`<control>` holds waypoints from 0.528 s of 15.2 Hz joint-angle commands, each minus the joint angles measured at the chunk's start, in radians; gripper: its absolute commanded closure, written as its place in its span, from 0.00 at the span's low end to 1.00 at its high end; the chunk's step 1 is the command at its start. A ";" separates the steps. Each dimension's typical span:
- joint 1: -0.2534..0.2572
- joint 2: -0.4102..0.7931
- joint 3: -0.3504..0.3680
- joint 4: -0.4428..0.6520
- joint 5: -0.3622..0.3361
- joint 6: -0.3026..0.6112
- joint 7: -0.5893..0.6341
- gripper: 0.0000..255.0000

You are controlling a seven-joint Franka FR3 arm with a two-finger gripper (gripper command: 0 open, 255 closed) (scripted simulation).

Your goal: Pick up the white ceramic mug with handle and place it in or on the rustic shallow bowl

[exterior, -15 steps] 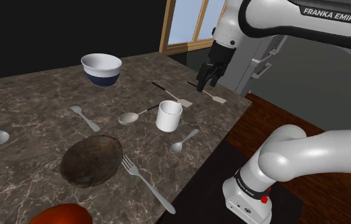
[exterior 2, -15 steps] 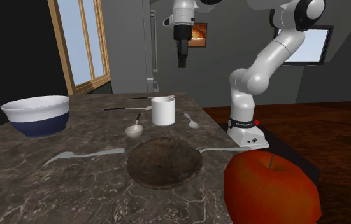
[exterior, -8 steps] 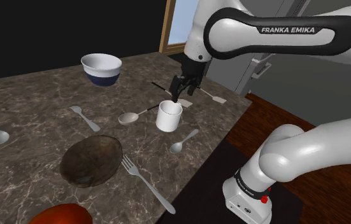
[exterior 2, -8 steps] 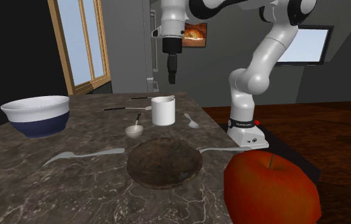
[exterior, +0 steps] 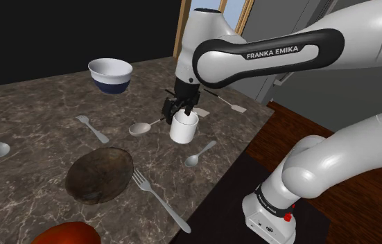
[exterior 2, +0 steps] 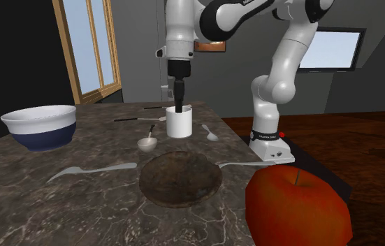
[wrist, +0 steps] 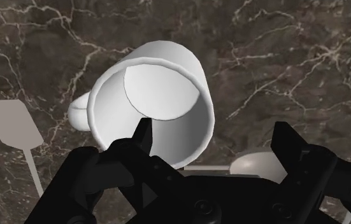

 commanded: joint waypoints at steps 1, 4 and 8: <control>-0.002 0.014 0.003 -0.017 -0.002 0.031 0.000 0.00; -0.003 0.034 0.009 -0.042 -0.003 0.076 0.003 0.00; -0.003 0.038 0.011 -0.046 -0.004 0.085 0.003 0.00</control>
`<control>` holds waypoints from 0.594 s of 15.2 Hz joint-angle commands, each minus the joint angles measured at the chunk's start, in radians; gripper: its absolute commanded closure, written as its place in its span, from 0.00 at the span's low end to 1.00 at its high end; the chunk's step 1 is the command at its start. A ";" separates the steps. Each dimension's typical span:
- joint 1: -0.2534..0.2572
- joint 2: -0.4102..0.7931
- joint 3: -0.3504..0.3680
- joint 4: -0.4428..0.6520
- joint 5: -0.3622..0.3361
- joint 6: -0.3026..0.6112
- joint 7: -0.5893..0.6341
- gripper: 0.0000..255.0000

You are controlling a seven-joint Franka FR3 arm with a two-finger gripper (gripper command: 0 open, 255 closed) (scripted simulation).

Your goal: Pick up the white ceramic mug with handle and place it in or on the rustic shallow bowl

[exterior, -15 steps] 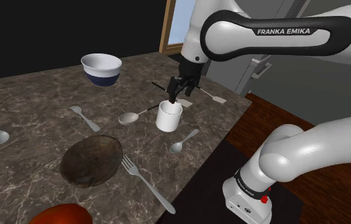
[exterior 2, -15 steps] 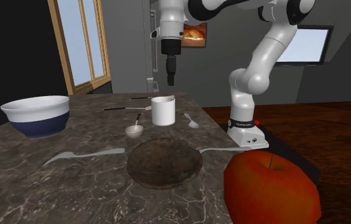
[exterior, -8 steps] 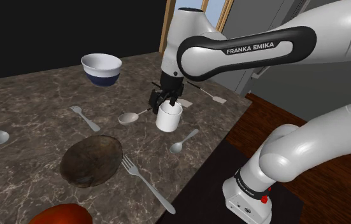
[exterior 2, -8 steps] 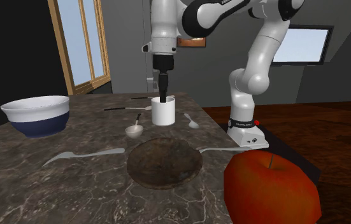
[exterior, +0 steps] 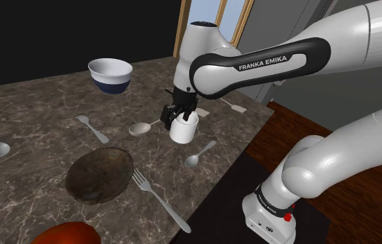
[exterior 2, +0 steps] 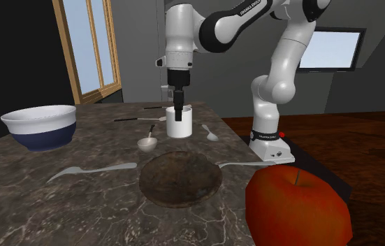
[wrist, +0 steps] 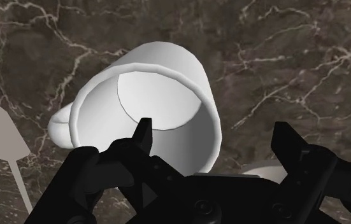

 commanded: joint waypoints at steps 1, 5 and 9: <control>0.000 0.001 0.000 -0.001 0.000 0.002 0.000 0.00; 0.000 0.001 0.000 0.000 0.000 0.001 0.000 0.00; 0.000 0.001 0.000 0.000 0.000 0.001 0.000 1.00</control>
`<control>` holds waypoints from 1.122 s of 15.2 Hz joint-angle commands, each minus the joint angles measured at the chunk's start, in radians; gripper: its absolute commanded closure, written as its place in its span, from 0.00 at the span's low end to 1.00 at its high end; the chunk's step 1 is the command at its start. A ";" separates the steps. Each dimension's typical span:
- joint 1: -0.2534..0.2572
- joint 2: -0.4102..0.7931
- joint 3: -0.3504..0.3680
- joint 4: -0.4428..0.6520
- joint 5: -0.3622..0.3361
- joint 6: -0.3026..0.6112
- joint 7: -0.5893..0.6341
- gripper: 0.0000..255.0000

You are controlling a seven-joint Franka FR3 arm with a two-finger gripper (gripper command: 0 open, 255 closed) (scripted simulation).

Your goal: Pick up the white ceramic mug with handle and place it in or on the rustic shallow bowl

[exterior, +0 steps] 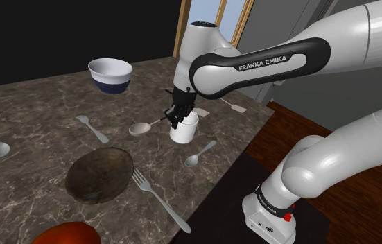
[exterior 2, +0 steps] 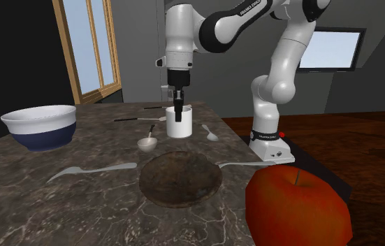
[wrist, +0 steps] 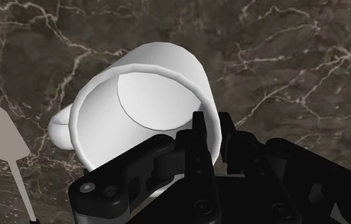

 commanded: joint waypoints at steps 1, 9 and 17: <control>0.000 0.000 0.000 0.000 0.000 0.000 0.000 1.00; 0.001 -0.018 -0.006 0.026 0.001 -0.044 -0.003 1.00; 0.000 -0.055 -0.021 0.106 0.000 -0.160 -0.007 1.00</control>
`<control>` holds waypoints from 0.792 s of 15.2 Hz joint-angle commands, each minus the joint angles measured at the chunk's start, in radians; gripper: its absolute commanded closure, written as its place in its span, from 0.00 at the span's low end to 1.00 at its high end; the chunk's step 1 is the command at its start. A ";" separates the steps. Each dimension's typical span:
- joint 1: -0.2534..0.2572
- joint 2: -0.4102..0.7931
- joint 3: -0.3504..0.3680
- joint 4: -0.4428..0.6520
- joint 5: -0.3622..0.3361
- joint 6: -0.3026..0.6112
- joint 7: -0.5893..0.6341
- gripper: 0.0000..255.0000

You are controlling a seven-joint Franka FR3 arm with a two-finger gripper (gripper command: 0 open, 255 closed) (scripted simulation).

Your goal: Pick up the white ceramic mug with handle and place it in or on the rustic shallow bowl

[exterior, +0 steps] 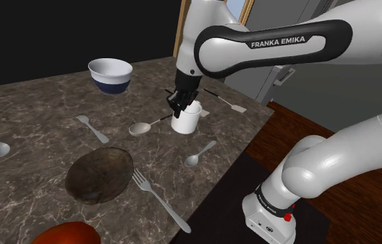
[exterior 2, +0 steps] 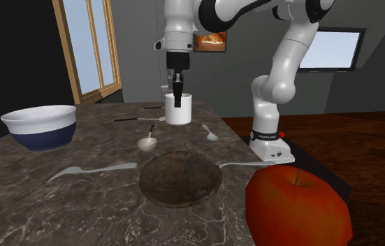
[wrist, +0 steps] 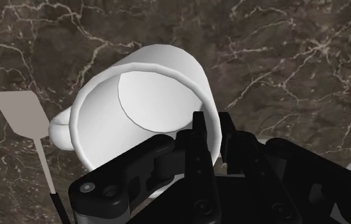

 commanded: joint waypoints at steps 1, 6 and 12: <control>0.000 -0.009 -0.003 0.019 0.000 -0.029 0.000 1.00; -0.001 -0.022 -0.012 0.076 -0.003 -0.098 -0.001 1.00; -0.004 -0.030 -0.020 0.150 -0.007 -0.180 -0.001 1.00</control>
